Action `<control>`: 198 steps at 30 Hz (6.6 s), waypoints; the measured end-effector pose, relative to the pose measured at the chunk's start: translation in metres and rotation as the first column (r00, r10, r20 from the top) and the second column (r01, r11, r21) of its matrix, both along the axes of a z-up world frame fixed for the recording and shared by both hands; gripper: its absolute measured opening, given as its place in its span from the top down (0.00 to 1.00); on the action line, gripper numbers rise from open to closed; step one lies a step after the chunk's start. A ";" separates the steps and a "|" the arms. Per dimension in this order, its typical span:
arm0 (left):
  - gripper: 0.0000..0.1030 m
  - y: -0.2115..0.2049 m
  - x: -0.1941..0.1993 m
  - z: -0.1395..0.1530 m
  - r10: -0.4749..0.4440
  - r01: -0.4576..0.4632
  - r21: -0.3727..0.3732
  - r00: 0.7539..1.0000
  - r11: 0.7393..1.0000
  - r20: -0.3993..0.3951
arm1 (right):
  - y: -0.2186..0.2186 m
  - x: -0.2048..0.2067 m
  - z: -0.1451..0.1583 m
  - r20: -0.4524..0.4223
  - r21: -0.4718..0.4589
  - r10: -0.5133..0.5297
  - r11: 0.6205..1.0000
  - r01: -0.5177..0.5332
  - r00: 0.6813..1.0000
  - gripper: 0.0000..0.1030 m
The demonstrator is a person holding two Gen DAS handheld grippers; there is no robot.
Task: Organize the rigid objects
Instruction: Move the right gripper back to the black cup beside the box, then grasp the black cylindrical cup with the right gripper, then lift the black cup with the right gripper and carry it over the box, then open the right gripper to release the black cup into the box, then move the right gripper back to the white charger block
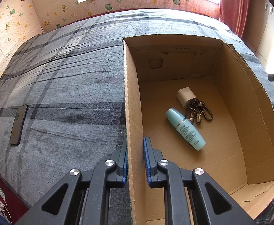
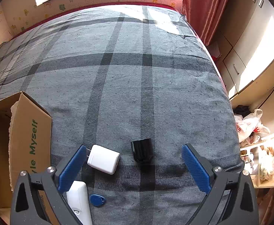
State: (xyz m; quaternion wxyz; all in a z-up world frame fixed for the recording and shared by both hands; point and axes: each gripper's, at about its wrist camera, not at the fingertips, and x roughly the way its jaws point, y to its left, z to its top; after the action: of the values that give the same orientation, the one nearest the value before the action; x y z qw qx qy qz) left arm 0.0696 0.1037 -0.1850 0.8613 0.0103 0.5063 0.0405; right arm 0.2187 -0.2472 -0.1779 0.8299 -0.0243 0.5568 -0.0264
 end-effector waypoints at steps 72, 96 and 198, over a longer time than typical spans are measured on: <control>0.84 -0.002 0.001 0.000 -0.004 0.004 0.009 1.000 1.000 -0.003 | 0.121 -0.019 0.076 0.000 0.031 0.262 0.965 -0.262 0.965 0.60; 0.84 -0.002 0.001 0.001 -0.003 0.003 0.007 1.000 1.000 -0.003 | 0.231 -0.035 0.063 -0.022 0.057 0.442 0.896 -0.440 0.897 0.60; 0.84 0.000 -0.001 0.002 -0.006 0.006 0.002 1.000 1.000 0.000 | 0.077 -0.014 0.025 0.009 0.009 0.112 0.994 -0.112 0.994 0.00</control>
State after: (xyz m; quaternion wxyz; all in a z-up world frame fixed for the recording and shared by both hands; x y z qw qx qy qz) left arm 0.0685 0.1038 -0.1835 0.8615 0.0128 0.5061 0.0384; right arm 0.2050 -0.1701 -0.1531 0.8324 -0.0513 0.5513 0.0228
